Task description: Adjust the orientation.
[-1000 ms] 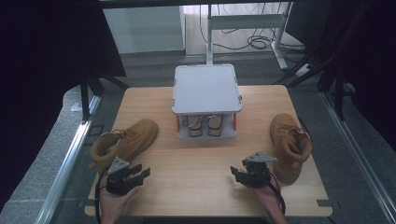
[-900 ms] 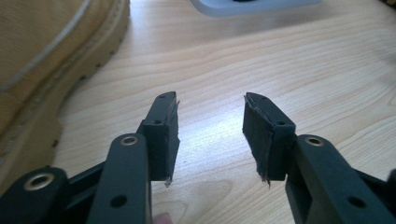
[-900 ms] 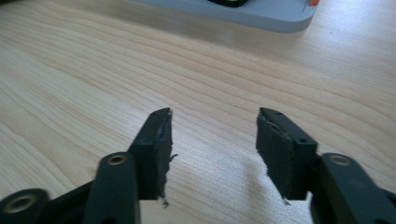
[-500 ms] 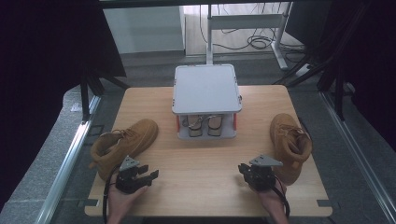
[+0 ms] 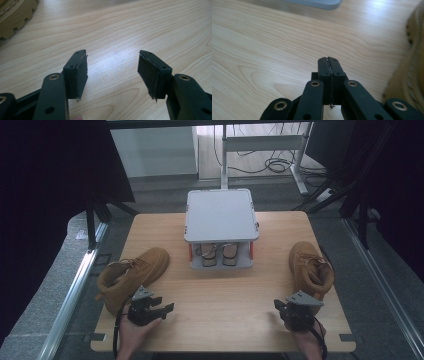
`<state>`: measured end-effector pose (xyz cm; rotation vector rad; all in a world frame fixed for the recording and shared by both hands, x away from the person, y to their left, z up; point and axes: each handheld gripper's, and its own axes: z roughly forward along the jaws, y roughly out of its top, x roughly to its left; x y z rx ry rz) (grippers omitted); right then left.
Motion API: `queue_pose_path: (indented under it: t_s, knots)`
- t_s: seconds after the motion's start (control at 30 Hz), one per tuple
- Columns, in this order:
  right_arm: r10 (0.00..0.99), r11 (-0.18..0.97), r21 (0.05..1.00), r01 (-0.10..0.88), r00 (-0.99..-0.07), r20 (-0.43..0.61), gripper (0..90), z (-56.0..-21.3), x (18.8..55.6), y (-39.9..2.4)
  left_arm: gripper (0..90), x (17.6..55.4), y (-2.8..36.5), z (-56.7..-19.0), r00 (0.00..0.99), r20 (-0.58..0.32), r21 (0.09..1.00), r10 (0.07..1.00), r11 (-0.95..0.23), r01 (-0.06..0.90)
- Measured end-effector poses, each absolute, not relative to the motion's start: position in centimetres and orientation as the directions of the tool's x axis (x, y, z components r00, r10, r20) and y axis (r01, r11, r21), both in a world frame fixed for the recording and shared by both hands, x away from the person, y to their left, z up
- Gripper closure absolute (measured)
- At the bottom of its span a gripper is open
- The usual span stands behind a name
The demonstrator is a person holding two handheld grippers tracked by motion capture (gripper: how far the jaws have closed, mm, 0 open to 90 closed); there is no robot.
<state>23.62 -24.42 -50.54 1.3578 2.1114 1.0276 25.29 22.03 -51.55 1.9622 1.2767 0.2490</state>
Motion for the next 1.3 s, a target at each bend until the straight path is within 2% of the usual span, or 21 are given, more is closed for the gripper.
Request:
queue_pose_path:
  t_s: [0.43, 0.57, 1.3]
  knots:
    - [0.937, 0.188, 0.773, 0.605, -0.346, 0.042, 89.6, -50.4, 23.9, -28.0, 40.5, 25.4, 21.7, -51.9, 0.479, -0.237, 0.68, 0.845, -0.208, 0.704]
    - [0.95, 0.192, 0.776, 0.601, -0.312, 0.006, 89.7, -50.5, 24.1, -28.4, 40.5, 25.3, 21.7, -51.9, 0.479, -0.236, 0.679, 0.846, -0.21, 0.704]
    - [0.96, 0.14, 0.781, 0.608, -0.276, 0.043, 89.8, -50.5, 23.2, -30.1, 40.4, 25.3, 22.1, -51.7, 0.476, -0.248, 0.685, 0.844, -0.195, 0.702]
